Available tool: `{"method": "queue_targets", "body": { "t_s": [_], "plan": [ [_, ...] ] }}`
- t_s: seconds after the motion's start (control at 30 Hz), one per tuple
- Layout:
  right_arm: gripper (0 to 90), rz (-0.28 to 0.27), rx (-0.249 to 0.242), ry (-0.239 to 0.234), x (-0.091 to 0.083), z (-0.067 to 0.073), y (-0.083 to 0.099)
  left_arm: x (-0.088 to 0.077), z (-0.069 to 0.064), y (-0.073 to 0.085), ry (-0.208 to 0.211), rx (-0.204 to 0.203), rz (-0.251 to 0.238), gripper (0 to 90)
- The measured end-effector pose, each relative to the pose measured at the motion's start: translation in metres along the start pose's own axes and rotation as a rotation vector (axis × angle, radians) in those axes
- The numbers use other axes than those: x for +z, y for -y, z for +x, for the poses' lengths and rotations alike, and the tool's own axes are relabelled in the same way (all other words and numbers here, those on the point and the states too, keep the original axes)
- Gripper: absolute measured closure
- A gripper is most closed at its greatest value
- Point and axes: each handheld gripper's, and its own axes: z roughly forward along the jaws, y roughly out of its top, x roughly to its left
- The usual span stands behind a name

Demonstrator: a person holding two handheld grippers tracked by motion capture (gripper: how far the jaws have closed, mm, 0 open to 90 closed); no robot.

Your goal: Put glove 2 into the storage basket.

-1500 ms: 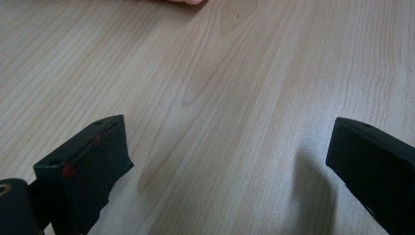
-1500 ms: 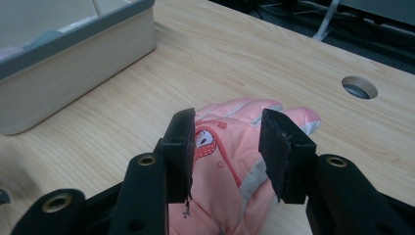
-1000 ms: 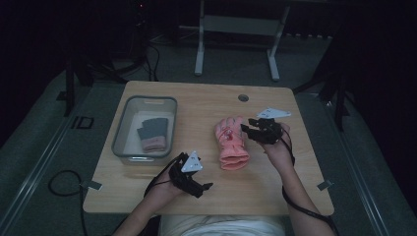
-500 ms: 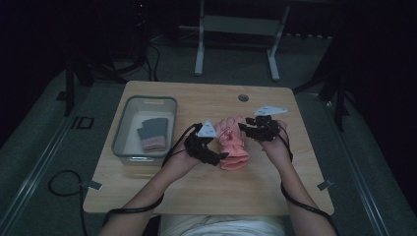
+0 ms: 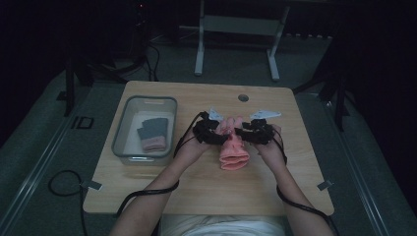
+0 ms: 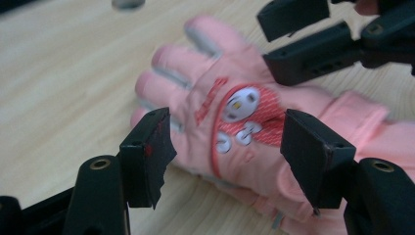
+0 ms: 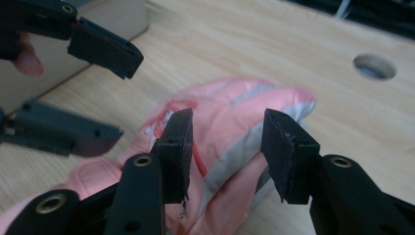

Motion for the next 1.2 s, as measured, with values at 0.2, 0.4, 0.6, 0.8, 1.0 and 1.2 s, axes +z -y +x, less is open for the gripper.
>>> {"method": "queue_targets", "body": {
  "t_s": [0.2,0.4,0.6,0.8,1.0,1.2],
  "plan": [
    [39.8,0.11,0.045,-0.002,0.02,-0.01,0.02,0.028,0.011,0.017,0.027,-0.158,0.139,25.5],
    [41.2,0.148,0.187,-0.121,0.031,-0.024,0.032,0.047,0.019,0.023,0.074,-0.226,0.191,24.7],
    [54.1,0.138,0.181,-0.129,0.033,-0.019,0.034,0.056,0.026,0.022,0.2,-0.259,0.212,44.3],
    [62.5,0.169,0.15,-0.082,0.031,-0.01,0.027,0.055,0.026,0.022,0.24,-0.249,0.197,68.5],
    [67.1,0.138,0.149,-0.069,0.027,-0.006,0.028,0.051,0.026,0.022,0.259,-0.248,0.168,79.1],
    [68.1,0.106,0.142,-0.082,0.019,-0.003,0.023,0.04,0.024,0.014,0.261,-0.212,0.167,80.1]
  ]
}}
